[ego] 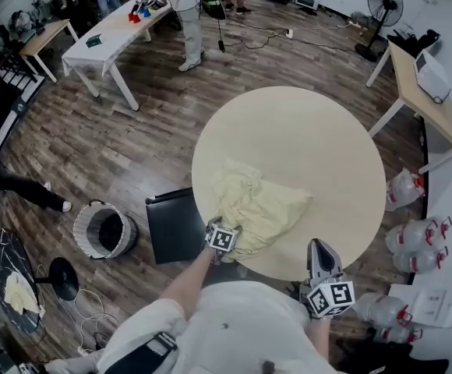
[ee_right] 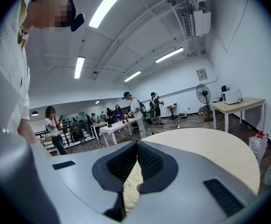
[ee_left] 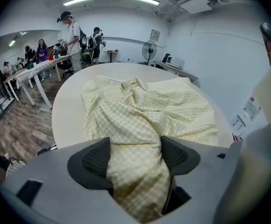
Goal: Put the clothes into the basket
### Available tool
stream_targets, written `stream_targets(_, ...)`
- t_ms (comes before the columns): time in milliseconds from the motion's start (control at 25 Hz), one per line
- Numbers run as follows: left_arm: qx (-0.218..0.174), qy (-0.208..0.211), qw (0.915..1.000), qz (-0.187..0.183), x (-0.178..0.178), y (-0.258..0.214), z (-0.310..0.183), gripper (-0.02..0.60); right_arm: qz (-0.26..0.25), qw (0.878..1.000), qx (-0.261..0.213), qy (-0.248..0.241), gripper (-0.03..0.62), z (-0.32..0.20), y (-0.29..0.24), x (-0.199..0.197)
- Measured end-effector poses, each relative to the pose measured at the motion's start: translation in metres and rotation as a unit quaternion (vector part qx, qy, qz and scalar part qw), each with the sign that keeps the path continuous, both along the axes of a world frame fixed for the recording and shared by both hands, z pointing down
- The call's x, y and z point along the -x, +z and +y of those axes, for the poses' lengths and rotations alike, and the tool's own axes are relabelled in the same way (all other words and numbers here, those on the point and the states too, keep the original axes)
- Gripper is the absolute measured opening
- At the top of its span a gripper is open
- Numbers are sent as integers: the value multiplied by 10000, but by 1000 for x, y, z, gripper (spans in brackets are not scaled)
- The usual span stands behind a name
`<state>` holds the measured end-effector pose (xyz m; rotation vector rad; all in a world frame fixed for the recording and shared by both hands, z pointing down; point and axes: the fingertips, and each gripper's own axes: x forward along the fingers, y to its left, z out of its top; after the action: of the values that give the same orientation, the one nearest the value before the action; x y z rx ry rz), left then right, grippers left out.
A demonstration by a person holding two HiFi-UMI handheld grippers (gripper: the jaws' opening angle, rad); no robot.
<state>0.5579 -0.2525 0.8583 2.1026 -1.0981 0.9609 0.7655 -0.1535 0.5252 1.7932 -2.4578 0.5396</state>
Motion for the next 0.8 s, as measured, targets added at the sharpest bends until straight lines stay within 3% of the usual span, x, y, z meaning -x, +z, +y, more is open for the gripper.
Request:
stream_targets(80, 66, 101, 9999, -55, -2, -1, 2, 345, 18, 10000, 17, -19, 9, 0, 1, -1)
stream_targets(200, 400, 229, 9989, -4, -14, -2, 13, 224, 44, 10000, 68, 7, 9, 2, 1, -5)
stream_targets(360, 594, 194, 9980, 14, -12, -1, 15, 167, 2, 10000, 69, 16, 9, 2, 6, 0)
stream_targets(560, 700, 263, 9958, 531, -22, -10, 31, 129, -4, 9999, 128, 11, 9, 3, 7, 9)
stream_targets(800, 440, 155, 9921, 1165, -36, -35, 38, 126, 10, 9999, 120, 22, 9, 6, 11, 2)
